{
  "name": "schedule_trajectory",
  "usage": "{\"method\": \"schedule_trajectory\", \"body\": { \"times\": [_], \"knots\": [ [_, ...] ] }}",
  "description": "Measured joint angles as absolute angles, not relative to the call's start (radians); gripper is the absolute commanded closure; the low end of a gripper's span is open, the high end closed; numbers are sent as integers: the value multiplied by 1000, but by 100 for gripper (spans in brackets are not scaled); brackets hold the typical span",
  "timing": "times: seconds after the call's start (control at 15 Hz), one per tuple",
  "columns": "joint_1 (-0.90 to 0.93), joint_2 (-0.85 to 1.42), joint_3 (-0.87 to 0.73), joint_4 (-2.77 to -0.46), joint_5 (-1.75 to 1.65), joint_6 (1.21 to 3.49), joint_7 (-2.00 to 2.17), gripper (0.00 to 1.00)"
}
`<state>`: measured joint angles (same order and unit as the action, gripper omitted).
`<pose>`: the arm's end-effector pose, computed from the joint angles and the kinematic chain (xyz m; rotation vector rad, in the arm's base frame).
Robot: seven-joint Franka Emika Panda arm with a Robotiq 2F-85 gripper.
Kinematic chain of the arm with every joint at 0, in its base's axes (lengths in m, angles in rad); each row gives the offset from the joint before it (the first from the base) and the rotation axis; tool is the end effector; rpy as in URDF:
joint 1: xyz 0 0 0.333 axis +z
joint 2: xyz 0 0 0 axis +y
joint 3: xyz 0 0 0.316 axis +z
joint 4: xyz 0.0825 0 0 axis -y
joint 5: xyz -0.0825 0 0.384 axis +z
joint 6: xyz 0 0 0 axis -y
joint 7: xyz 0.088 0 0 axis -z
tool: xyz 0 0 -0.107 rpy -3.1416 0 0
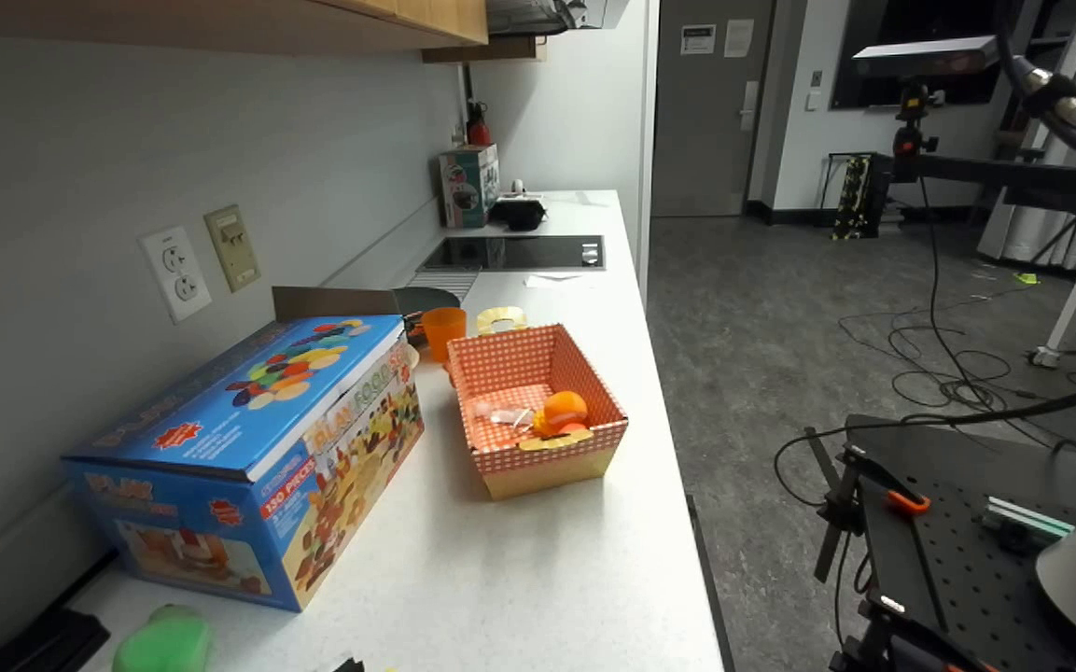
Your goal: Open the top right cabinet door
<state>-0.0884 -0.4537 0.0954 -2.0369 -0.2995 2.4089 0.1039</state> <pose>0.4597 0.0133 0.7222 2.6241 0.0631 1.1646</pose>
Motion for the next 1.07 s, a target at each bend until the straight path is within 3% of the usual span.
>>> {"method": "schedule_trajectory", "body": {
  "times": [0.53,1.07],
  "knots": [
    [-89,-204,90,-1861,-300,2496,166,0],
    [-91,-117,44,-1766,-309,2493,204,0]
  ]
}}
